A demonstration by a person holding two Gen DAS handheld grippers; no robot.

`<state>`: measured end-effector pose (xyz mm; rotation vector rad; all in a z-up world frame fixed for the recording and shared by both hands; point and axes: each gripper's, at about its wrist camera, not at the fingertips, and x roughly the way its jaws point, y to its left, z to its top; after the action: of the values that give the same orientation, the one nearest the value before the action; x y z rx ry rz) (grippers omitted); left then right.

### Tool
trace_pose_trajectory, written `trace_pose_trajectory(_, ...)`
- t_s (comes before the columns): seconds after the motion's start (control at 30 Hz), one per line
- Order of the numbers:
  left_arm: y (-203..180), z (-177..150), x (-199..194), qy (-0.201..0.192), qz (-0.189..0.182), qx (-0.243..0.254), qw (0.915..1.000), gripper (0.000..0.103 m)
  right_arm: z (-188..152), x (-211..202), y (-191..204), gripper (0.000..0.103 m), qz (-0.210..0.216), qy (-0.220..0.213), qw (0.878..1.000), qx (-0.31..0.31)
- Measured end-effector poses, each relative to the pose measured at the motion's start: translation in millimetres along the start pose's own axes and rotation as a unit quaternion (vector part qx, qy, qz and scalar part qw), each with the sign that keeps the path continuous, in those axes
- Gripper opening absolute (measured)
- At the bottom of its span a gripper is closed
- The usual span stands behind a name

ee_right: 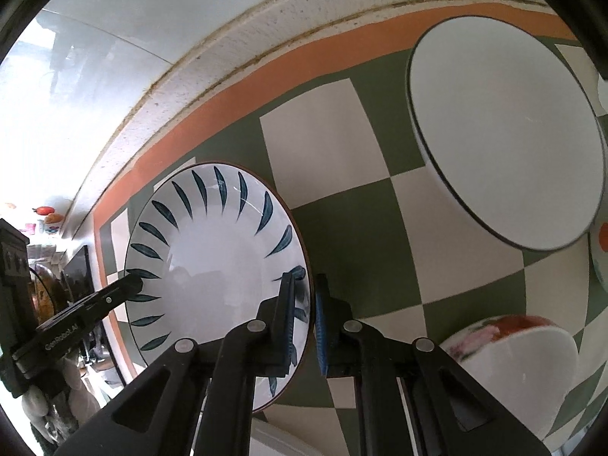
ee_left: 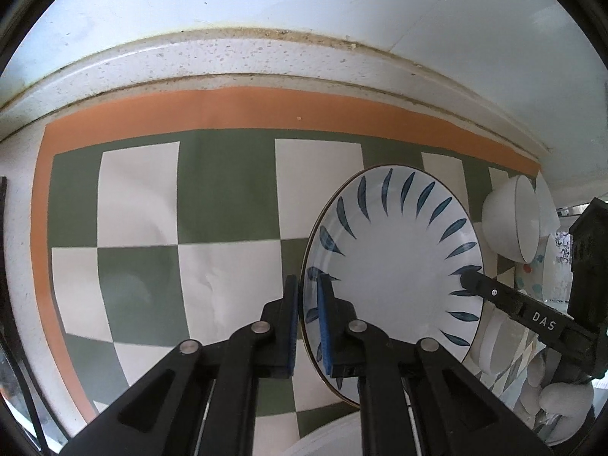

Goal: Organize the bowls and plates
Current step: 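Close both tools on the rim of the blue-striped plate, then lift the blue-striped plate with both tools onto the white plates and open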

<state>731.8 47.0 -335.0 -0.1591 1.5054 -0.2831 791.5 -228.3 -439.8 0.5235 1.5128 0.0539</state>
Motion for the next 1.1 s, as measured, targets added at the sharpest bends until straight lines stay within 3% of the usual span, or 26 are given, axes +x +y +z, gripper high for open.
trace_pose_trajectory(0.4,-10.8,-53.2,-47.9,-0.030,-0.003,0.007,0.9995,0.008,-40.3,-52.9,8.9,0.010,0.032,-0.024,0.999,-0.033)
trace_pose_trajectory(0.77,-17.3,-122.7,-92.9,-0.063,0.000,0.006,0.9980,0.008,-115.9,-91.8,14.6,0.010,0.059,-0.023,0.995,-0.072)
trace_pose_trajectory(1.1,-9.8,-177.0,-85.7,-0.051,0.013,-0.003,0.9986,0.008,-178.8,-87.5,4.3,0.010,0.063,-0.001,0.994,-0.085)
